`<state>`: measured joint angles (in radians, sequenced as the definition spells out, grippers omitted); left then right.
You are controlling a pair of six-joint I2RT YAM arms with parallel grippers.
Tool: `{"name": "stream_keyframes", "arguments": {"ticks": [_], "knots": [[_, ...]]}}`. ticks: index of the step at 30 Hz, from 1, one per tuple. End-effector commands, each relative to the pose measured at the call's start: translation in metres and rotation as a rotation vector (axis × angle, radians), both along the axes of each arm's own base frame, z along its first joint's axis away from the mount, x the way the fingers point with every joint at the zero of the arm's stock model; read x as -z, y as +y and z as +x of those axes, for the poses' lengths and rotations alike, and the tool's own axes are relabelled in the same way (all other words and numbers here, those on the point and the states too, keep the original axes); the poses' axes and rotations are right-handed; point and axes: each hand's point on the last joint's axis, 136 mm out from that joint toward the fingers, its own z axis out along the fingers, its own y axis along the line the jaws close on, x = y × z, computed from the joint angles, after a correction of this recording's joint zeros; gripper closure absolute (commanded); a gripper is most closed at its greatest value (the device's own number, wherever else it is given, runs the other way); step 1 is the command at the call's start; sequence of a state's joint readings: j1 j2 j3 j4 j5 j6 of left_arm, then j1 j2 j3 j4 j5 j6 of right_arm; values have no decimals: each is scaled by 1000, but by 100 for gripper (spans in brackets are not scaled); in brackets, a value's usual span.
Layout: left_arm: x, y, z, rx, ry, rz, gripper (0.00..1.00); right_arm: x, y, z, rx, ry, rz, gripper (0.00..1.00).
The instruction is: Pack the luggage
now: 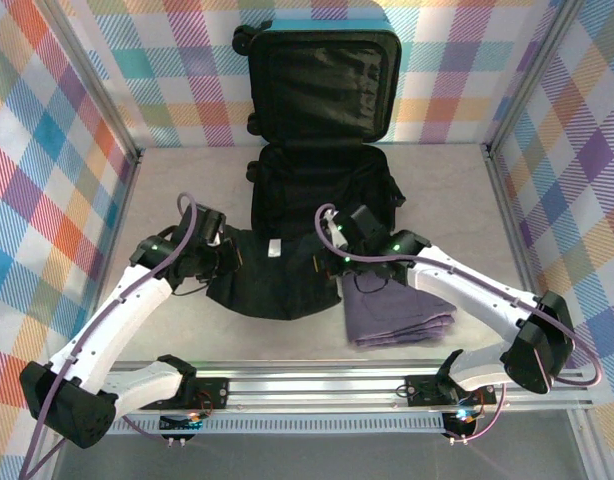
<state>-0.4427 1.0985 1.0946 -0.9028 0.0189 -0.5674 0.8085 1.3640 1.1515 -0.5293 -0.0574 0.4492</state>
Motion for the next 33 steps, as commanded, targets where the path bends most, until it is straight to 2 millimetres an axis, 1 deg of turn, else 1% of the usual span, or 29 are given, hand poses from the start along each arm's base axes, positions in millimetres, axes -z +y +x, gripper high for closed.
{"name": "stream_keyframes", "arguments": {"ticks": [1,3,5,9,12,15,17,23,28,31,33], "knots": [[-30,-15,17,44,-87,-47,100,-27,-8,8,-28,-32,40,100],[-41,-23,31,54,-128,-69,100,-34,-12,17,-25,-46,40,100],[-47,-32,43,67,-143,-89,100,-42,-15,25,-24,-63,42,100],[-48,-49,64,97,-153,-116,100,-54,-21,39,-16,-70,61,100],[-51,-56,86,95,-187,-109,100,-61,-29,55,5,-86,73,100],[-54,-71,109,109,-205,-134,100,-68,-37,73,28,-104,71,100],[-54,-80,124,115,-215,-147,100,-72,-42,84,36,-113,71,100],[-54,-96,168,102,-262,-139,100,-76,-55,118,65,-133,67,100],[-45,-109,200,91,-277,-136,100,-72,-65,151,84,-125,70,100],[-34,-115,219,79,-276,-127,100,-66,-71,171,93,-111,70,100],[-23,-118,230,73,-262,-116,100,-59,-75,183,97,-97,73,100]]}}
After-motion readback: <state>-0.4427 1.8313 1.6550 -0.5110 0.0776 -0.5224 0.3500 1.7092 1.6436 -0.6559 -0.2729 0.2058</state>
